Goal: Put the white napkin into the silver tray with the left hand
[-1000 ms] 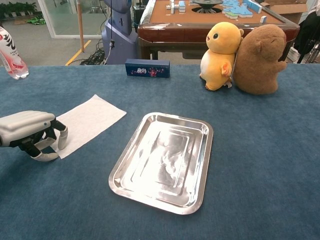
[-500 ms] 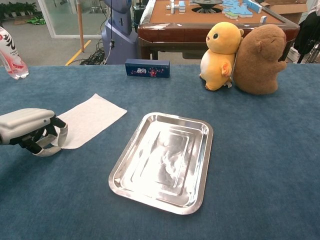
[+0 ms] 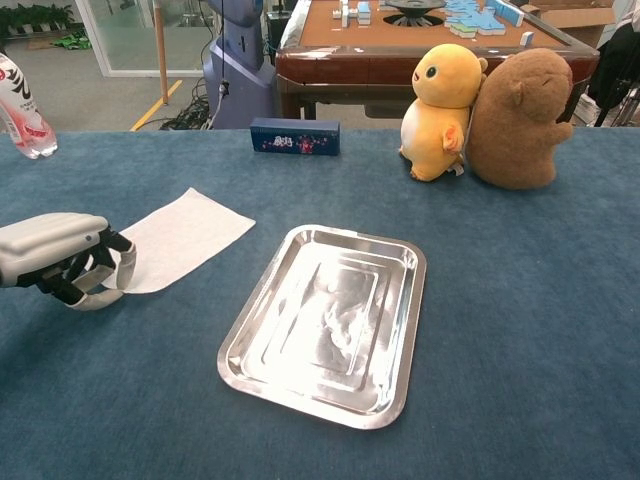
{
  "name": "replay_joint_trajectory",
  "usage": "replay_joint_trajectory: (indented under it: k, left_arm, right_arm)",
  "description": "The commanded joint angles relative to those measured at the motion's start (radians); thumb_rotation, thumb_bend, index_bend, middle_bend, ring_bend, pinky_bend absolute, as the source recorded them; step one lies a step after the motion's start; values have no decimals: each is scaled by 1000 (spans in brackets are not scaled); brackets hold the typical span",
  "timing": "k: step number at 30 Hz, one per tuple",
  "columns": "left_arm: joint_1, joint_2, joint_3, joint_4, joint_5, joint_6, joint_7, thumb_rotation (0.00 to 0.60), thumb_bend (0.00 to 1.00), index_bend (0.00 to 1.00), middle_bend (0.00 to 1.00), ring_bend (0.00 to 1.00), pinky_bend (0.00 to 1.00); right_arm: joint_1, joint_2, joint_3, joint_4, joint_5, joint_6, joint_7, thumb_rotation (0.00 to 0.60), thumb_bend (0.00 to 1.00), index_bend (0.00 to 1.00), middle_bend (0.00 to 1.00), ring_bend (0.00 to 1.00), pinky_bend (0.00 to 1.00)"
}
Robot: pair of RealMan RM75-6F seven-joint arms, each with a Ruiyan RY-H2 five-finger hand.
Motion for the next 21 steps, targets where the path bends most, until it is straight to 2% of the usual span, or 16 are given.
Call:
replay_joint_trajectory:
  k: [1,7,21]
  left_arm:
    - [1,16,-9,-36,-5,9,7,600,580,594,865,596,628]
    - [5,51,-26,-131,-32,14,62,600,580,597,864,596,628]
    - [26,104,-32,-326,-73,41,216,600,583,599,864,596,628]
  right_arm:
    - [-1,0,0,0,-1,2,1,600,393,332,313,158,296]
    - [-3,1,1,-1,-2,9,1,600,393,333,313,158,296]
    - [-10,7,8,-5,-2,26,11,600,393,332,313,158,296]
